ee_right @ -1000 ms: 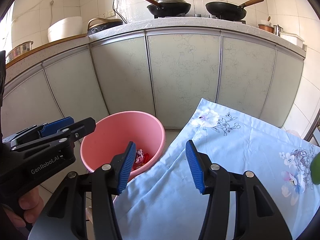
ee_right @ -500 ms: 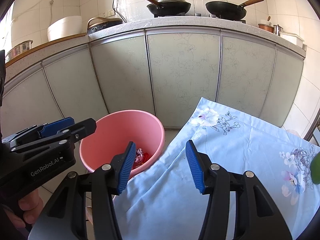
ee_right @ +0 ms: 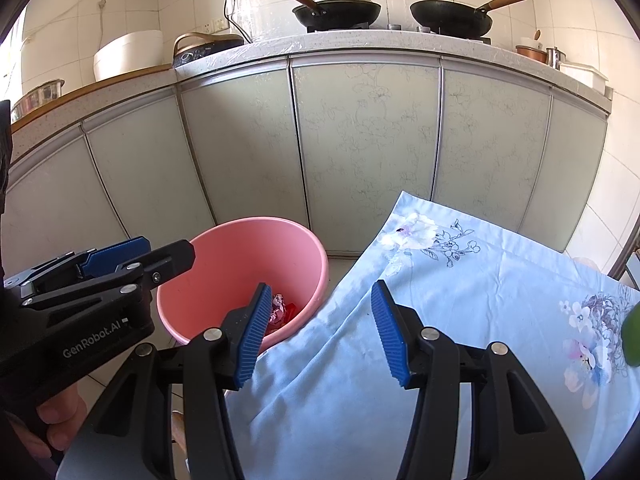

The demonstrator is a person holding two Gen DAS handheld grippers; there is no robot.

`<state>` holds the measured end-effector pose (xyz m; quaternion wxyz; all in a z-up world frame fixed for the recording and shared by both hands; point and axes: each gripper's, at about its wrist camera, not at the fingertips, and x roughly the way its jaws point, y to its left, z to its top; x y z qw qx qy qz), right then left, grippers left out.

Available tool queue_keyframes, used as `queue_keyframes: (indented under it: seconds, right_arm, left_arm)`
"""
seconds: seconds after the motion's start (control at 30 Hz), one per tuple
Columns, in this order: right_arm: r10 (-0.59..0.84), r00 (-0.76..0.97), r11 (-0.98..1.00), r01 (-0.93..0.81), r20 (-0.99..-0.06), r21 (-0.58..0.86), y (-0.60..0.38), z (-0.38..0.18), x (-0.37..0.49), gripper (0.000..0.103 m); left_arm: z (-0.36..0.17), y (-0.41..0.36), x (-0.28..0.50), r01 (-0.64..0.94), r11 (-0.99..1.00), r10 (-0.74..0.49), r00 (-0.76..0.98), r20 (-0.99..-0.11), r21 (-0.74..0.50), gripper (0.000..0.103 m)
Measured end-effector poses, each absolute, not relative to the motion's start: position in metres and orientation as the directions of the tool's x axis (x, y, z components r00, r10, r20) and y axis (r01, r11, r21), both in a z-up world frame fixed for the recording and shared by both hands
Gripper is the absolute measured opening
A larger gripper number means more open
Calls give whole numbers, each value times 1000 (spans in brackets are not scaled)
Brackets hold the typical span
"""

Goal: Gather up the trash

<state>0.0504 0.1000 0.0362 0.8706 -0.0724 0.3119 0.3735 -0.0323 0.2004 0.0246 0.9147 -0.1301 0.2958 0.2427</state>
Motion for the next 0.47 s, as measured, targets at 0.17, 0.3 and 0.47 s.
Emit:
queue_keyframes:
  seconds: [0.17, 0.3, 0.47]
  right_arm:
    - [604, 526, 712, -693, -599, 110, 99, 33, 52, 53]
    - [602, 525, 714, -691, -601, 112, 98, 30, 53, 53]
    - [600, 529, 718, -687, -601, 113, 96, 28, 54, 53]
  left_arm:
    - [25, 200, -33, -527, 846, 380, 707, -596, -85, 51]
    - [23, 199, -32, -522, 849, 373, 703, -606, -84, 51]
    - [23, 198, -29, -515, 853, 365, 704, -609, -84, 51]
